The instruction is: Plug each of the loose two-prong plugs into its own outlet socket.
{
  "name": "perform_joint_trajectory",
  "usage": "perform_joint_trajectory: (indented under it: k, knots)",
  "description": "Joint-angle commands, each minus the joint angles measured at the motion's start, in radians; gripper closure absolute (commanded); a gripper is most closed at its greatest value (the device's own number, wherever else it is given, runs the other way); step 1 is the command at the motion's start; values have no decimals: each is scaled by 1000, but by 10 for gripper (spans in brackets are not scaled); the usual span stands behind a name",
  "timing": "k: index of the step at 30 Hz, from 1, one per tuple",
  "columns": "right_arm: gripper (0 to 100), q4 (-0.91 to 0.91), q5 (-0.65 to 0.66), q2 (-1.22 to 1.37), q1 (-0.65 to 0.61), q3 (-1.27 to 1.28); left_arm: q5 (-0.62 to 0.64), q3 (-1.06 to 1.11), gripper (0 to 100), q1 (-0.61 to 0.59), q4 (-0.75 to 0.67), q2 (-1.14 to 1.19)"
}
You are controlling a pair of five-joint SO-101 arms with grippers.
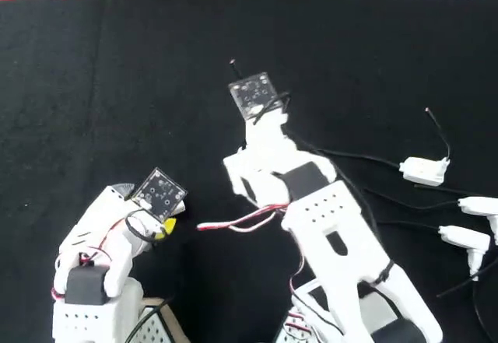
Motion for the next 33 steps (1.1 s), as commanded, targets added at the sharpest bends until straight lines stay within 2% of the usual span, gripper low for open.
perform_joint_trajectory:
  k: [1, 6, 9, 14, 18, 22, 27, 33]
  knots:
    - [986, 6, 11, 2, 81, -64, -74, -5, 627, -2, -20, 6]
    - [986, 37, 34, 10, 158, -97, -71, -59, 627, -4, -18, 91]
    - [986, 58, 34, 10, 166, -108, -52, -234, 627, 19, 75, 242]
    - [986, 58, 37, 10, 166, -108, -74, -521, 659, 41, 112, 638]
    - [986, 61, 38, 10, 166, -108, -138, -680, 662, 36, 115, 1007]
    - [986, 61, 40, 10, 167, -108, -252, -802, 662, 33, 112, 1255]
    - [986, 61, 49, 10, 204, -110, -396, -832, 662, 31, -5, 1370]
    - [986, 61, 64, 10, 206, -110, -411, -832, 657, 33, -144, 1448]
